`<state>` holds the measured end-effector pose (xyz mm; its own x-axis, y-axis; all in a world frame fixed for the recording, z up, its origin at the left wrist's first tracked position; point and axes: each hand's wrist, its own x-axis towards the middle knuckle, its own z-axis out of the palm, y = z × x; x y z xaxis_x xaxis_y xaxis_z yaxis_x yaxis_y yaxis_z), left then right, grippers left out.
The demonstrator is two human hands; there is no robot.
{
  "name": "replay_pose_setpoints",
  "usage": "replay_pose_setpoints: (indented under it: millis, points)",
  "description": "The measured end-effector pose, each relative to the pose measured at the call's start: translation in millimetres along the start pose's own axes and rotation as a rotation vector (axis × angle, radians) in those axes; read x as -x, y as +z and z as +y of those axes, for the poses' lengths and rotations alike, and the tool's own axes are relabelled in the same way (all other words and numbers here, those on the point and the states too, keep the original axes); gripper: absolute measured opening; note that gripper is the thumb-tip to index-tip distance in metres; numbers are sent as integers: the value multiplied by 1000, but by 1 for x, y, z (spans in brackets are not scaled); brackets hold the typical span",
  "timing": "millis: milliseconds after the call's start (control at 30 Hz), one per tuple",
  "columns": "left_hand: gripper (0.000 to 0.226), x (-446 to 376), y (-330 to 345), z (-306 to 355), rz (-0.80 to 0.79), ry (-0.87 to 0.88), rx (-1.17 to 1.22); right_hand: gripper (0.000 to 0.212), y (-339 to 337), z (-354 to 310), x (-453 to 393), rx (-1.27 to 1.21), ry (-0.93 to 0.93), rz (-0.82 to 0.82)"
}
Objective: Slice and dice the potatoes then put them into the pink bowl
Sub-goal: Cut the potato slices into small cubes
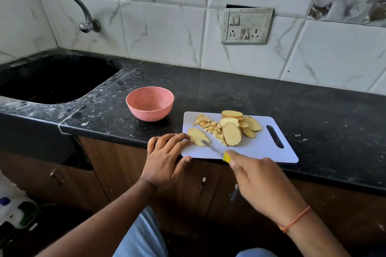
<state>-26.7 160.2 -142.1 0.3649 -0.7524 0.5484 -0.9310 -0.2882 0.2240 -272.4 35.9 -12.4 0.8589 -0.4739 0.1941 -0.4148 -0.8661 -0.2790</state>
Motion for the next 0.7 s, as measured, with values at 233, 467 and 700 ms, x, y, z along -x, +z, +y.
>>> replay_pose_setpoints:
  millis: [233, 467, 700]
  points:
    - [40, -4, -16, 5, -42, -17, 82, 36, 16, 24, -50, -547, 140, 193]
    - [47, -65, -43, 3, -167, -44, 211, 35, 42, 50, -80, -871, 265, 245]
    - [62, -120, -55, -9, -702, 158, 191, 33, 46, 52, -79, -882, 222, 256]
